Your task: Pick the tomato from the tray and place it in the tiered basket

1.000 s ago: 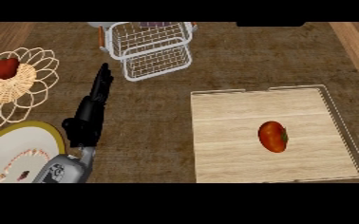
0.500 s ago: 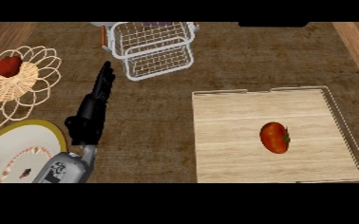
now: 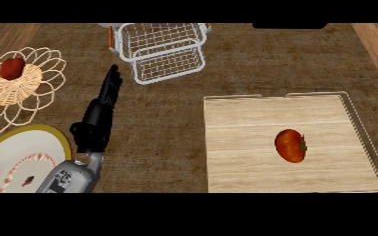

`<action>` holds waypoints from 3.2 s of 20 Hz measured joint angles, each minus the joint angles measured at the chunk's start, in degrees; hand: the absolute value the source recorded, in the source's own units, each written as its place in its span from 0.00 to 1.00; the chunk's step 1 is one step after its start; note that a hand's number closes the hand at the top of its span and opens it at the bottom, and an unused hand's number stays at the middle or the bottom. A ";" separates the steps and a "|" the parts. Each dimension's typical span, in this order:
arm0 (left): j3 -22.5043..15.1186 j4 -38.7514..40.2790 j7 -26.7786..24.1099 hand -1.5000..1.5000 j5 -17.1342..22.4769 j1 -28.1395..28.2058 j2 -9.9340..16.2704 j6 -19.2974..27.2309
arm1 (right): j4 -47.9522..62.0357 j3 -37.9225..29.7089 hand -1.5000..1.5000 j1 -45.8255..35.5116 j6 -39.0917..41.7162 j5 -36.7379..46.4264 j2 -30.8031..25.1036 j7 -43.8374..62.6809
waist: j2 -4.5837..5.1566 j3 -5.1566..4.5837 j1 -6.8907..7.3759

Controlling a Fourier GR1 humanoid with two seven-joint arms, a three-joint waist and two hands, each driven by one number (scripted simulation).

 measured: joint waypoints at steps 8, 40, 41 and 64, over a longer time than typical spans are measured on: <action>0.21 -0.68 0.61 0.50 -0.05 -0.36 0.19 -0.46 | -4.70 0.62 0.00 -1.10 -2.86 5.05 1.55 -3.87 | 0.09 0.04 0.47; 0.86 -0.96 2.45 0.50 -1.55 -1.23 -0.35 -1.10 | 22.80 37.64 0.00 10.97 -44.47 44.08 -6.85 -46.19 | -0.04 -0.35 0.57; 0.61 -0.92 1.87 0.50 -1.92 -0.58 -0.73 -0.80 | 24.93 38.89 0.00 10.84 -45.99 45.02 -7.41 -47.62 | -0.09 -0.38 0.46; 3.40 -1.89 3.16 0.50 -5.11 1.51 -3.10 -2.55 | 47.95 53.09 0.00 -0.16 -58.07 47.26 -10.75 -55.64 | -0.98 -1.58 -1.13</action>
